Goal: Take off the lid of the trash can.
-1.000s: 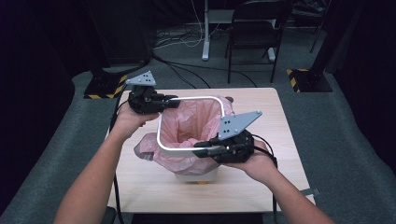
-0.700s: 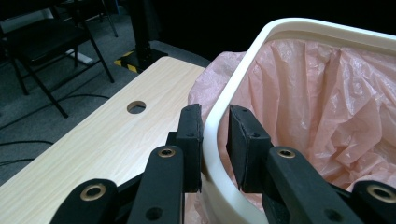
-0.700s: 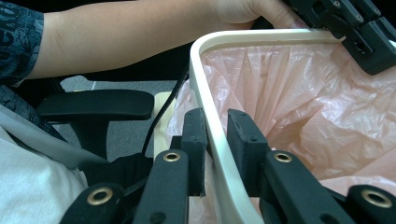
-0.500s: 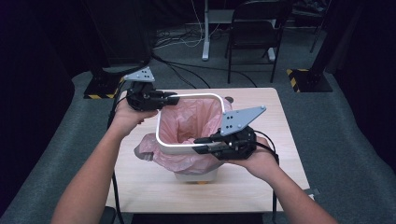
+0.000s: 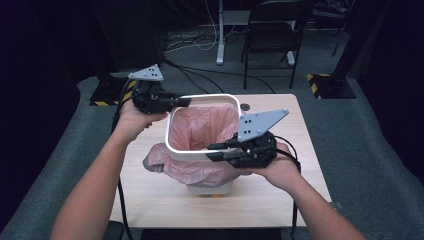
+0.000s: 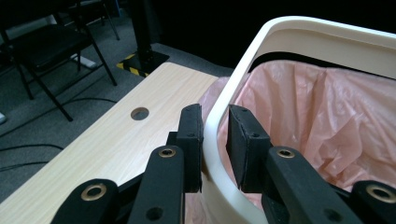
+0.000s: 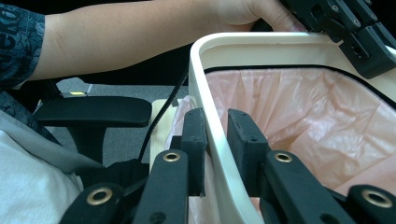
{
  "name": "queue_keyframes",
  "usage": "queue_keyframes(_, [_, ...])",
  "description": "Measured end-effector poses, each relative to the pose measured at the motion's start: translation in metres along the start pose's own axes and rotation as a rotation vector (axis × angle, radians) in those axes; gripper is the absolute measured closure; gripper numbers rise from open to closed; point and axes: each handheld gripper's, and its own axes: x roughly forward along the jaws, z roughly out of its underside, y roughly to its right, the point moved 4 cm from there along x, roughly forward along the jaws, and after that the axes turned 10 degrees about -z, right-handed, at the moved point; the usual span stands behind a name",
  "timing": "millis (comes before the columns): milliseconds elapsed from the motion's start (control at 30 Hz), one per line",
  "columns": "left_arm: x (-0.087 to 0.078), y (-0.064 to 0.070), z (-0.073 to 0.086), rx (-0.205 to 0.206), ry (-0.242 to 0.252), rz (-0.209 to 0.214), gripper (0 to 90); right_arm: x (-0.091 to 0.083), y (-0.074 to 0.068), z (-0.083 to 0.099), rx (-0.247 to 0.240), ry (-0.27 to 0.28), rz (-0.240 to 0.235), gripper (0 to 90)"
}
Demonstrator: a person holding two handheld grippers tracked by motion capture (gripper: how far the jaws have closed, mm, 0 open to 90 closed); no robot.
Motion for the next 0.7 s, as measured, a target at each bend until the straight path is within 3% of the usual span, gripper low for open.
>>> queue_keyframes(267, [-0.0005,0.0024,-0.0035,0.007,0.001,0.003,74.3,-0.0004,-0.0032,-0.0043,-0.013,0.008,-0.021,80.1])
queue_keyframes(533, [0.0025,0.0022,-0.0034,-0.014,0.004,-0.012,72.3,0.0010,-0.0032,-0.0026,-0.015,0.005,-0.026,81.7])
queue_keyframes(700, [-0.0051,-0.0031,-0.0048,-0.055,0.038,-0.052,57.6,0.0012,-0.0030,0.0018,-0.016,-0.007,-0.002,82.1])
